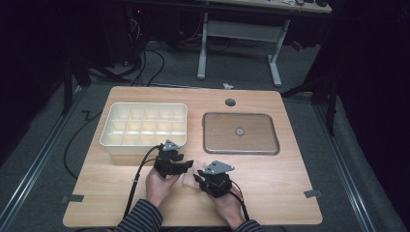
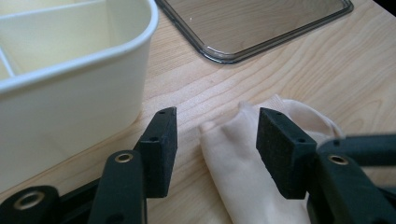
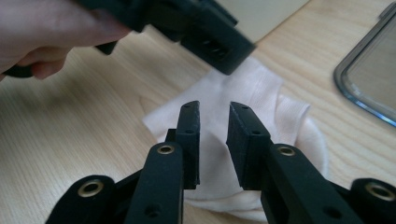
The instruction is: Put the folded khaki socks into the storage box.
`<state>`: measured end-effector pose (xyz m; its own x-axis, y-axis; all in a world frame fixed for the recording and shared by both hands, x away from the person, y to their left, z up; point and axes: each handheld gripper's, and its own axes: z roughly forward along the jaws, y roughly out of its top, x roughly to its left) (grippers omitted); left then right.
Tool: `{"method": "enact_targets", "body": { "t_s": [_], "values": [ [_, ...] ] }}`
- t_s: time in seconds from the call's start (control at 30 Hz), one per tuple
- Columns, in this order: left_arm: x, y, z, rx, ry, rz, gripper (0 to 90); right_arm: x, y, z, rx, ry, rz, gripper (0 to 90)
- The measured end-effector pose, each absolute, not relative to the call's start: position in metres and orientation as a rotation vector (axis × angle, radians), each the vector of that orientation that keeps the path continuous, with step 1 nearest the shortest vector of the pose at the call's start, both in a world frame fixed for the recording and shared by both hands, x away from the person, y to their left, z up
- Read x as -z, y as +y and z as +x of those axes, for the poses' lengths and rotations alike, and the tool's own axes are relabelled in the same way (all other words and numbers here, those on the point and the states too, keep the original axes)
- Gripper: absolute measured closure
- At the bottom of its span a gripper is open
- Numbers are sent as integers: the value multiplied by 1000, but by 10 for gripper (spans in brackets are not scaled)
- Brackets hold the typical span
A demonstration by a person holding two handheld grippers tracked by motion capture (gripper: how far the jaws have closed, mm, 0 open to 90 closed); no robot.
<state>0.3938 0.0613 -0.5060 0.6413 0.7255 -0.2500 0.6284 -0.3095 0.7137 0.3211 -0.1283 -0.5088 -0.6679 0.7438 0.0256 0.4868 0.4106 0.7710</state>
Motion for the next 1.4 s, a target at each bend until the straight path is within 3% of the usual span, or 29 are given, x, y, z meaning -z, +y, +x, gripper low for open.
{"method": "enact_targets", "body": {
  "t_s": [0.17, 0.37, 0.6, 1.0, 1.4],
  "values": [
    [523, 56, 402, -122, 1064, 2095, 508, 521, -128, 321, -1050, 2405, 1073, 785],
    [523, 55, 399, -171, 1025, 2137, 598, 523, -129, 319, -1020, 2426, 1032, 787],
    [524, 54, 398, -125, 996, 2134, 745, 524, -130, 319, -1034, 2423, 1029, 787],
    [525, 55, 396, -119, 977, 2128, 824, 526, -134, 320, -1065, 2421, 1036, 785],
    [518, 60, 393, -106, 962, 2130, 845, 526, -135, 319, -1066, 2417, 1037, 770]
  ]
}}
